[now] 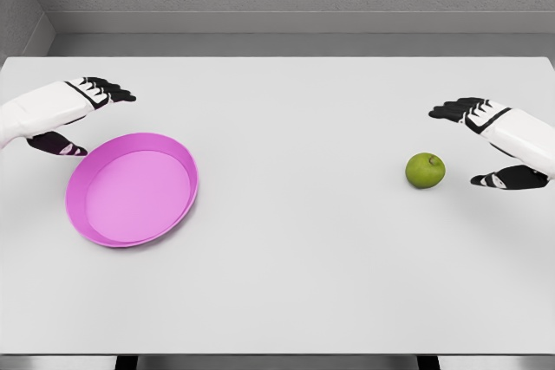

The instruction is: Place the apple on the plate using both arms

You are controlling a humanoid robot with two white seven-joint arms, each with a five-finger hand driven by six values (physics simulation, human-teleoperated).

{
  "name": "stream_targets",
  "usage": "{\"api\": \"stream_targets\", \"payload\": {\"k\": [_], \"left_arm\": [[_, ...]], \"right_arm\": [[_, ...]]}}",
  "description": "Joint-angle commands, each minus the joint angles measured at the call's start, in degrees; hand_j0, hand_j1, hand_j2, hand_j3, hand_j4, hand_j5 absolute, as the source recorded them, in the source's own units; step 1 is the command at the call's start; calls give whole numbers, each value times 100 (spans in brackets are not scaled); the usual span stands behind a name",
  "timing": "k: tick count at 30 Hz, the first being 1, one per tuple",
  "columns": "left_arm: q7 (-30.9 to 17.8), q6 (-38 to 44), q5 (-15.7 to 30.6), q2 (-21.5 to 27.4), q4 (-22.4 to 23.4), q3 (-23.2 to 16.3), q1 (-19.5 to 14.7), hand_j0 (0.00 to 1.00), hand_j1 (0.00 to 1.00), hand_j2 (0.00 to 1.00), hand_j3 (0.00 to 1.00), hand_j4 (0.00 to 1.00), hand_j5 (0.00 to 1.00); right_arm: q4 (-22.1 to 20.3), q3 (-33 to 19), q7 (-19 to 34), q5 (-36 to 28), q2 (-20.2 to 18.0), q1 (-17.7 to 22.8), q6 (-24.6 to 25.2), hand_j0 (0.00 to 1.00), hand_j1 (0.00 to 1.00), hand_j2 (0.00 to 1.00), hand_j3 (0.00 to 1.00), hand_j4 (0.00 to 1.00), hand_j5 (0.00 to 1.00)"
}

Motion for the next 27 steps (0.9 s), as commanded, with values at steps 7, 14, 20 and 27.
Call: {"api": "stream_targets", "payload": {"k": [7,14,20,27], "left_arm": [[3,7,21,11,14,7,0,100,100,100,100,100,100],[3,7,4,2,49,15,-26,100,100,100,100,100,100],[3,7,4,2,49,15,-35,100,100,100,100,100,100],[3,7,-31,2,49,15,-35,100,100,100,100,100,100]], "right_arm": [[7,532,7,-26,222,-176,1315,100,100,100,100,100,100],[16,1358,473,-17,433,-773,2159,100,100,100,100,100,100],[16,1613,965,-17,521,-1107,2809,100,100,100,100,100,100],[33,1886,1194,-17,653,-1512,3547,100,100,100,100,100,100]]}}
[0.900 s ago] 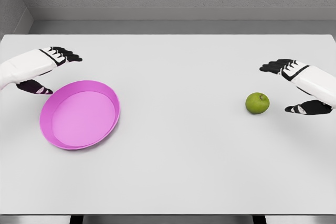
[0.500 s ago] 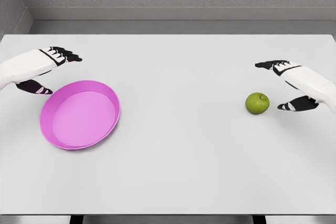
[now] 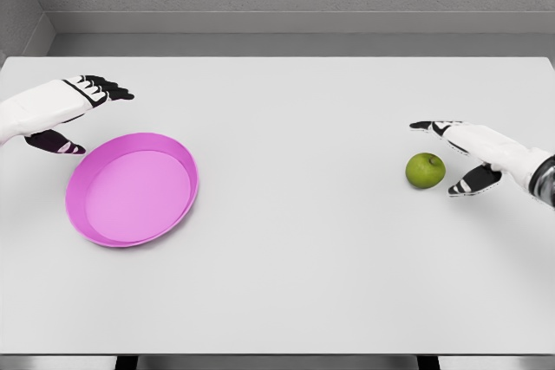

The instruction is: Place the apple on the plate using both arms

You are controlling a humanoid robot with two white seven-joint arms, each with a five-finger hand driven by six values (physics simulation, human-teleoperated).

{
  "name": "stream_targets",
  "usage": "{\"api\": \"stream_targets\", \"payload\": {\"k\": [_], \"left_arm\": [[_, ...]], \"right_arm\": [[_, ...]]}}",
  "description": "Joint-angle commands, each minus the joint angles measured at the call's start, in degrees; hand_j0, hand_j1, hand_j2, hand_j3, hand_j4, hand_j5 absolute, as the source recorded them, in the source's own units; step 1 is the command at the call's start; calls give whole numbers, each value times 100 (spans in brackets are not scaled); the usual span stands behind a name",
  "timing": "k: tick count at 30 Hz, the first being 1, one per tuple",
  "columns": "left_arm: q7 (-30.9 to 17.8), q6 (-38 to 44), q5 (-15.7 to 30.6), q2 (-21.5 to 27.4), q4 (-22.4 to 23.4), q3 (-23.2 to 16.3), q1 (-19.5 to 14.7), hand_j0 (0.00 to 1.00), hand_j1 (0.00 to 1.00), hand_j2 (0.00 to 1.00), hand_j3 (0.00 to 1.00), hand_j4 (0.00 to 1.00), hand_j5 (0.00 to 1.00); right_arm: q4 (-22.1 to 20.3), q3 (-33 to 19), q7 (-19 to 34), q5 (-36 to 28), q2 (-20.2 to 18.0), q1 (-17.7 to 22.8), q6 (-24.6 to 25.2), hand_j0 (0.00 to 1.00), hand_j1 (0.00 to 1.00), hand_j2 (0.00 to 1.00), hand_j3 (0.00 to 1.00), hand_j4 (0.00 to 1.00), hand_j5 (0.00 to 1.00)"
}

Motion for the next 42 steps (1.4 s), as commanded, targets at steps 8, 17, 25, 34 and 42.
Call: {"api": "stream_targets", "payload": {"k": [8,17,25,34,42], "left_arm": [[3,6,-23,-19,52,22,-1,100,100,100,100,100,100],[3,6,-58,-19,61,39,-10,100,100,100,100,100,100],[3,6,-67,-19,52,39,-10,100,100,100,100,100,100],[3,6,-67,-19,52,57,-10,100,100,100,100,100,100],[3,6,-76,-19,43,57,-10,100,100,100,100,100,100]], "right_arm": [[53,660,214,3,297,-388,761,100,100,100,100,100,100],[62,713,250,3,297,-405,797,98,98,98,98,98,98],[62,766,259,3,297,-414,788,70,70,70,70,70,70],[45,792,320,56,297,-406,770,55,55,55,55,55,55],[1,783,320,91,288,-458,744,54,54,54,54,54,54]]}}
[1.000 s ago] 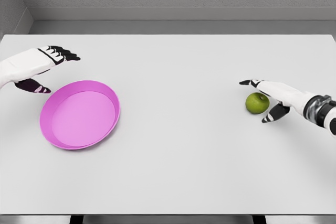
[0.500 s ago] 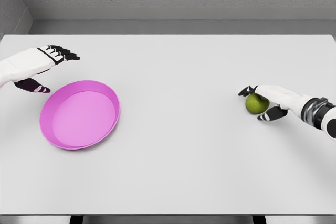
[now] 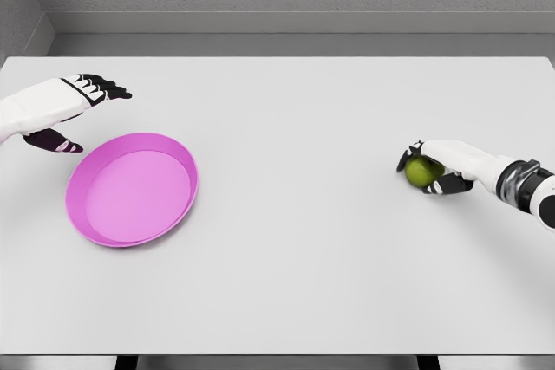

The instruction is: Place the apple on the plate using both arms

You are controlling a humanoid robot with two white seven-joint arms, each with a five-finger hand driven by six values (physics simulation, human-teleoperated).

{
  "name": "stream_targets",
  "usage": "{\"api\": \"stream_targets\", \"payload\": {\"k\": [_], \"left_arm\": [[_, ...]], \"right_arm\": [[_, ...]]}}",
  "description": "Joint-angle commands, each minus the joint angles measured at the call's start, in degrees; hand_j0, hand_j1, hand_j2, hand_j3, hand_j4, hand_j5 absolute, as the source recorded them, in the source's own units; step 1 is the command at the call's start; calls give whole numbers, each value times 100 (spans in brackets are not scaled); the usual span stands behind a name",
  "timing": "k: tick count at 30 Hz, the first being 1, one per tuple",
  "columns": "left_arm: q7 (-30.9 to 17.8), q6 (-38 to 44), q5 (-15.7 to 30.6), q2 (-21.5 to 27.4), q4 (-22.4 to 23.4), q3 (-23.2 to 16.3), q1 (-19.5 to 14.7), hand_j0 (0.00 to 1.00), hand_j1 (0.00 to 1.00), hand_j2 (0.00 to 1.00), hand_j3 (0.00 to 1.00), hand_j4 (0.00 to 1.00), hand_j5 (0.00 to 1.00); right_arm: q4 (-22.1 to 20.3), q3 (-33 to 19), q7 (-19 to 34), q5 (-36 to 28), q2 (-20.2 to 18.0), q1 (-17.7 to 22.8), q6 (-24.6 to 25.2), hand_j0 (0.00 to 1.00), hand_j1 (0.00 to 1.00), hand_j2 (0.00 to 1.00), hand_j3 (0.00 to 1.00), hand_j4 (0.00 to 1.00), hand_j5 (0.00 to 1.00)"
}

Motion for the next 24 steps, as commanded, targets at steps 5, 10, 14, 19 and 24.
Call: {"api": "stream_targets", "payload": {"k": [5,10,14,19,24], "left_arm": [[3,7,36,7,-4,5,0,100,100,100,100,100,100],[3,7,36,7,5,13,0,100,100,100,100,100,100],[3,7,36,7,5,13,0,100,100,100,100,100,100],[3,7,36,7,-4,13,0,100,100,100,100,100,100],[3,7,36,7,-4,13,0,100,100,100,100,100,100]], "right_arm": [[-35,-20,1,7,-7,-9,-41,52,52,52,52,52,52],[-35,-38,1,24,-7,-18,-50,50,50,50,50,50,50],[-35,-38,1,33,-7,-132,-164,46,46,46,46,46,46],[-35,-47,1,33,2,-211,-471,46,46,46,46,46,46],[-35,-29,1,24,327,-290,-559,46,46,46,46,46,46]]}}
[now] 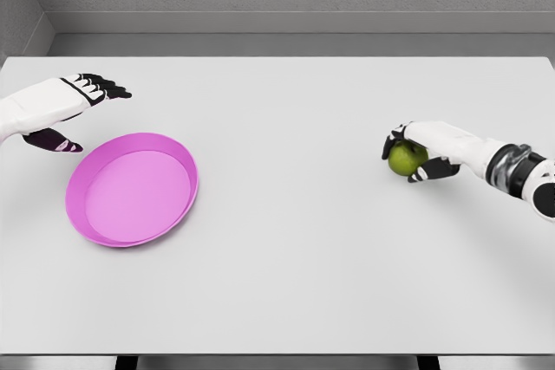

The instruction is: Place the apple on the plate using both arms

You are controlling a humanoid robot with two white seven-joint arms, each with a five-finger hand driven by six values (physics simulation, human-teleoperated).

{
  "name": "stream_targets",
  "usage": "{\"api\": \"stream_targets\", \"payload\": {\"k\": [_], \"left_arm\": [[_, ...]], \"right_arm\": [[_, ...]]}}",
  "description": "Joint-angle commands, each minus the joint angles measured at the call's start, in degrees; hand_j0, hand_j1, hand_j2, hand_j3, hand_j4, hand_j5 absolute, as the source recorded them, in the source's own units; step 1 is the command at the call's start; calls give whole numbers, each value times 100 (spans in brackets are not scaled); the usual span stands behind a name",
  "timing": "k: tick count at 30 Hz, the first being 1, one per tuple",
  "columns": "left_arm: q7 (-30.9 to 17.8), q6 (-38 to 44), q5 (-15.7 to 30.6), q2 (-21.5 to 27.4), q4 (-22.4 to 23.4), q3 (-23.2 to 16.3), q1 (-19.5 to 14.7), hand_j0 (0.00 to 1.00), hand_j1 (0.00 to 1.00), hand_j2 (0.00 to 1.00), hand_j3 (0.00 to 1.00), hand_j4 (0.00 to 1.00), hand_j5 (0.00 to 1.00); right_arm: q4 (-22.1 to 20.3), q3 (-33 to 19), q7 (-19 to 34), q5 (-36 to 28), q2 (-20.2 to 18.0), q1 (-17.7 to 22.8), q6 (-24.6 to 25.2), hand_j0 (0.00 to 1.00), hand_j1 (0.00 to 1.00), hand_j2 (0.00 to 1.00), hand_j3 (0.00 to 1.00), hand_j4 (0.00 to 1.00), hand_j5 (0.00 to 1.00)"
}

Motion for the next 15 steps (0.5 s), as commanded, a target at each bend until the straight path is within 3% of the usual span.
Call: {"api": "stream_targets", "payload": {"k": [1,9,15], "left_arm": [[3,7,36,5,-2,5,0,100,100,100,100,100,100],[3,7,36,22,-2,5,0,100,100,100,100,100,100],[3,7,36,22,-2,13,0,100,100,100,100,100,100]], "right_arm": [[-2,4,-1,-6,112,0,-66,46,46,46,46,46,46],[-2,109,131,-6,797,-44,-540,46,46,46,46,46,46],[-2,337,210,-6,1237,-105,-628,46,46,46,46,46,46]]}}
